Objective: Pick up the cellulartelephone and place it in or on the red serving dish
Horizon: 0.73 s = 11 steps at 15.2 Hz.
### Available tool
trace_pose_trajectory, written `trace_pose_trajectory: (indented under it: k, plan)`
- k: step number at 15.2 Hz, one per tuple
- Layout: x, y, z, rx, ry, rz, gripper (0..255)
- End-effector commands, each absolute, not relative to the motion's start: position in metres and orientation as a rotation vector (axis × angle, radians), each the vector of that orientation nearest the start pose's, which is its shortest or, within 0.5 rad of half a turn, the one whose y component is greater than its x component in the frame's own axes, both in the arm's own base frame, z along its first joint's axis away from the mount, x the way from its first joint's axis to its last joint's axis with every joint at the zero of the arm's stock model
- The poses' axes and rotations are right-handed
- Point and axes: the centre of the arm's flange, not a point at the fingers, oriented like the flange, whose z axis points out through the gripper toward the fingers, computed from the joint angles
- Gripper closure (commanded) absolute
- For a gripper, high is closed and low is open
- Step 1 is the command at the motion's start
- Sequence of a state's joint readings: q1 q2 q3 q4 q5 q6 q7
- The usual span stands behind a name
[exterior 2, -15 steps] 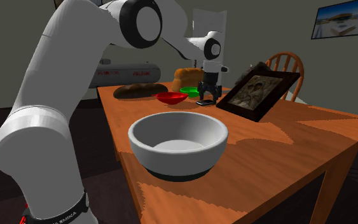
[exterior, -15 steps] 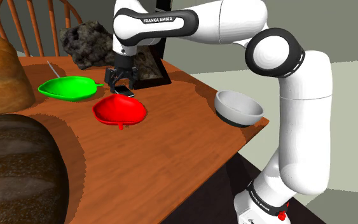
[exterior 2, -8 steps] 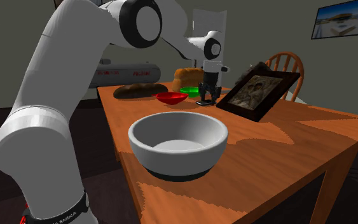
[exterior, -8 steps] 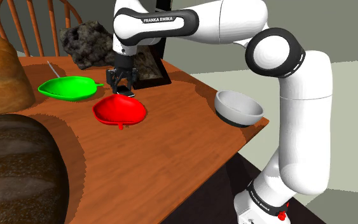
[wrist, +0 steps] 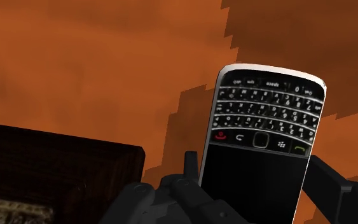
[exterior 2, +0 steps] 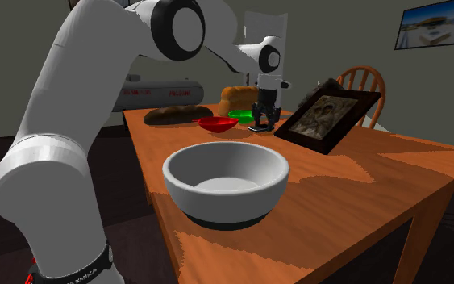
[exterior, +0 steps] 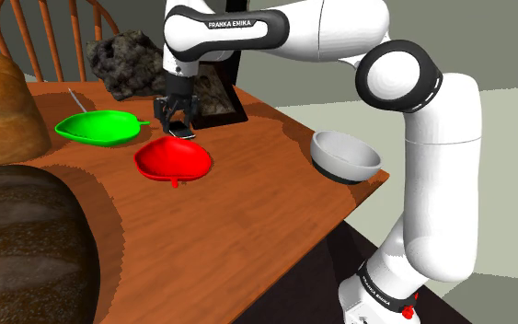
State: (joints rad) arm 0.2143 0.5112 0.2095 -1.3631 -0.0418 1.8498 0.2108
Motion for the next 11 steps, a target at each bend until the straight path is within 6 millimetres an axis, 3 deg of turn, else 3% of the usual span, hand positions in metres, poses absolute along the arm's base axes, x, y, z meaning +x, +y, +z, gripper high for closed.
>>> trace_pose_trajectory:
  k: [1, 11]
  plan:
    - [0.652, 0.260, 0.439, -3.071, -0.307, 0.050, 255]
    - [0.652, 0.260, 0.492, -3.071, -0.307, 0.050, 255]
